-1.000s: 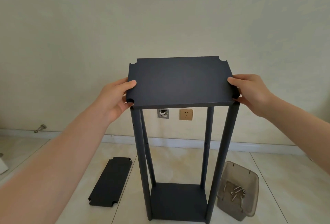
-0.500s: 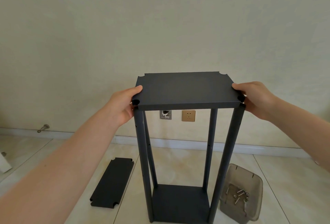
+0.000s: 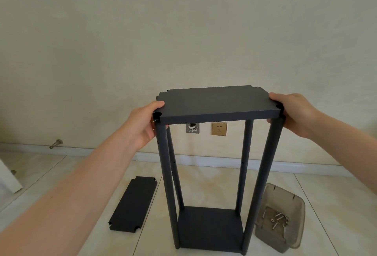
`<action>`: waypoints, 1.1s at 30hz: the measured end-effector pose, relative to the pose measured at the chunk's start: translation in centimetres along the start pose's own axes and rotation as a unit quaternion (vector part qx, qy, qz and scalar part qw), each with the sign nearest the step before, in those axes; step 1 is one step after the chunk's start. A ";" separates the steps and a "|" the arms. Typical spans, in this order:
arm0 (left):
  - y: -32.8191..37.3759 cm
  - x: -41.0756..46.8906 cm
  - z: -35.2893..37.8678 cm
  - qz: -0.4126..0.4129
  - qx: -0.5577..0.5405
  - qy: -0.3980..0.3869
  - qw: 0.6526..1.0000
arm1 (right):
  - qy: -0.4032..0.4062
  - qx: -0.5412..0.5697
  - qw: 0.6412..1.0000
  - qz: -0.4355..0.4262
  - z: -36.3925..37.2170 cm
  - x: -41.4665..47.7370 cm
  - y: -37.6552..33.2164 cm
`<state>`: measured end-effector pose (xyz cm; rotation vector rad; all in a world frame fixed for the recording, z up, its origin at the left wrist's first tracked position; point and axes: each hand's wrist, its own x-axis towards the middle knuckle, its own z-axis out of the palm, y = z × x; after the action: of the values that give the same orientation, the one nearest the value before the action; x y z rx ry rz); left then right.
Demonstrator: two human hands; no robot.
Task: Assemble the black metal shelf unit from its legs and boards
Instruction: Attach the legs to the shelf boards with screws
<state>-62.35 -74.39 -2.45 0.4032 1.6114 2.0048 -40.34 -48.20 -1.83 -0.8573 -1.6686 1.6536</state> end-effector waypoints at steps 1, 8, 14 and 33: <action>0.0 -0.1 0.0 -0.001 0.002 0.000 1.000 | -0.004 0.002 1.000 0.000 0.0 -0.1 0.0; -0.1 -0.7 0.0 -0.005 0.029 -0.001 1.000 | -0.006 -0.002 1.000 0.001 0.0 -0.4 0.0; 0.0 -1.4 -0.8 -0.010 0.026 -0.026 0.999 | -0.012 -0.004 1.000 -0.003 -0.1 -0.9 0.0; -1.1 -2.7 -1.9 -0.051 -0.002 -0.026 0.998 | -0.039 -0.041 0.998 0.020 -0.2 -2.3 -0.3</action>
<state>-60.93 -77.31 -3.71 0.3607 1.5649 1.9056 -38.83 -49.94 -1.46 -0.8809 -1.7941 1.6755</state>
